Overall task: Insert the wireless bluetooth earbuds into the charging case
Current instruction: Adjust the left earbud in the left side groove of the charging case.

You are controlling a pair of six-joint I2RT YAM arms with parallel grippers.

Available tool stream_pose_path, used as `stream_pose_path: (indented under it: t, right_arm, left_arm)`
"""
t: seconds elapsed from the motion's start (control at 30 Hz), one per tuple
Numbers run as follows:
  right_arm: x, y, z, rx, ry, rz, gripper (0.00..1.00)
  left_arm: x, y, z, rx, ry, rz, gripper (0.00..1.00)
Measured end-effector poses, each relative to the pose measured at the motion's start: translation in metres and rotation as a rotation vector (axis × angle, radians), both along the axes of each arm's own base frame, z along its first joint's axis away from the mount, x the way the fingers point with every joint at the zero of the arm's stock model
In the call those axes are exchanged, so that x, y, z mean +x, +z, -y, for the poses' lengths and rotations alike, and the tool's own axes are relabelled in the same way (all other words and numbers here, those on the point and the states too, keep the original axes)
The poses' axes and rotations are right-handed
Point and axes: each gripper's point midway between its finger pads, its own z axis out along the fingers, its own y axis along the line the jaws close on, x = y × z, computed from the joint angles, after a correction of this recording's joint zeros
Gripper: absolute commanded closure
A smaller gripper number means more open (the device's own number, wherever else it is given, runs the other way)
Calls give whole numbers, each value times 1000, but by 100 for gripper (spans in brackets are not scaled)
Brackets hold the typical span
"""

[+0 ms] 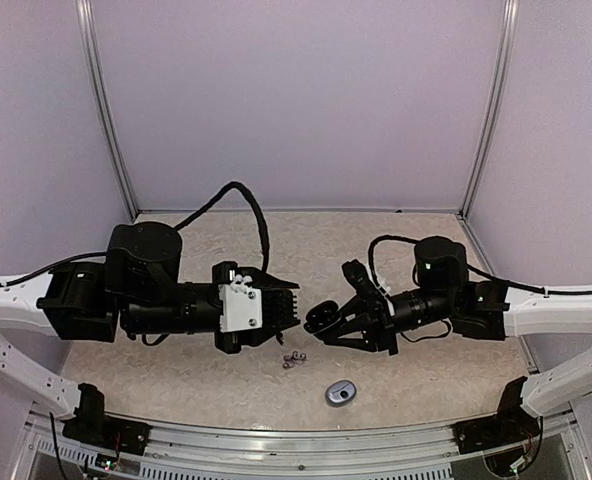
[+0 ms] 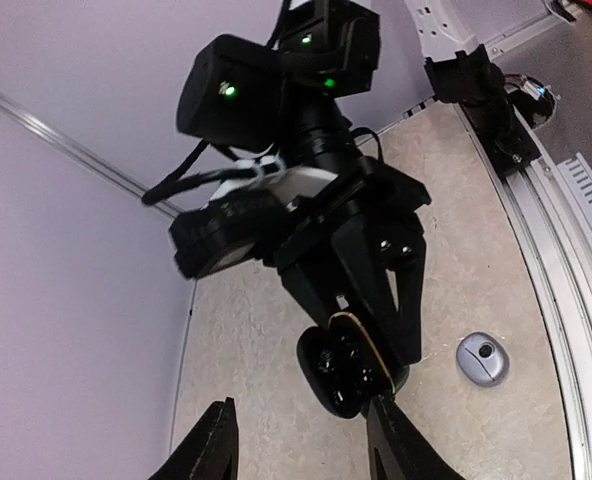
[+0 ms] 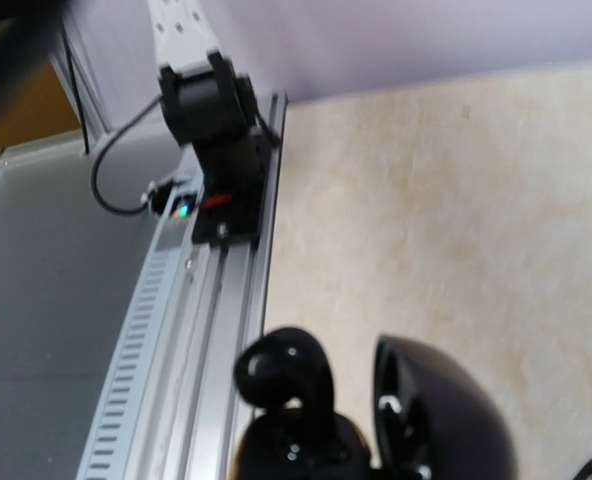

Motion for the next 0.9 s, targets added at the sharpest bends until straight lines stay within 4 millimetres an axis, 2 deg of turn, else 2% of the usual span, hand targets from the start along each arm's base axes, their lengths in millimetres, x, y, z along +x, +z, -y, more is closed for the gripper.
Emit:
stream_pose_path:
  t: [0.1, 0.27, 0.4, 0.6, 0.73, 0.9]
  right_arm:
    - [-4, 14, 5, 54, 12, 68, 100]
    - [-12, 36, 9, 130, 54, 164, 100]
    - [-17, 38, 10, 144, 88, 193, 100]
    - [-21, 41, 10, 157, 119, 213, 100]
    - [-22, 41, 10, 158, 127, 212, 100]
    - [-23, 44, 10, 165, 133, 217, 100]
  left_arm:
    - [17, 15, -16, -104, 41, -89, 52]
    - [19, 27, -21, -208, 7, -217, 46]
    - [19, 27, -20, -238, -28, -307, 45]
    - [14, 10, -8, -201, -68, -379, 41]
    - [13, -3, -2, -166, -78, -406, 35]
    - [16, -10, 4, -148, -68, -422, 33]
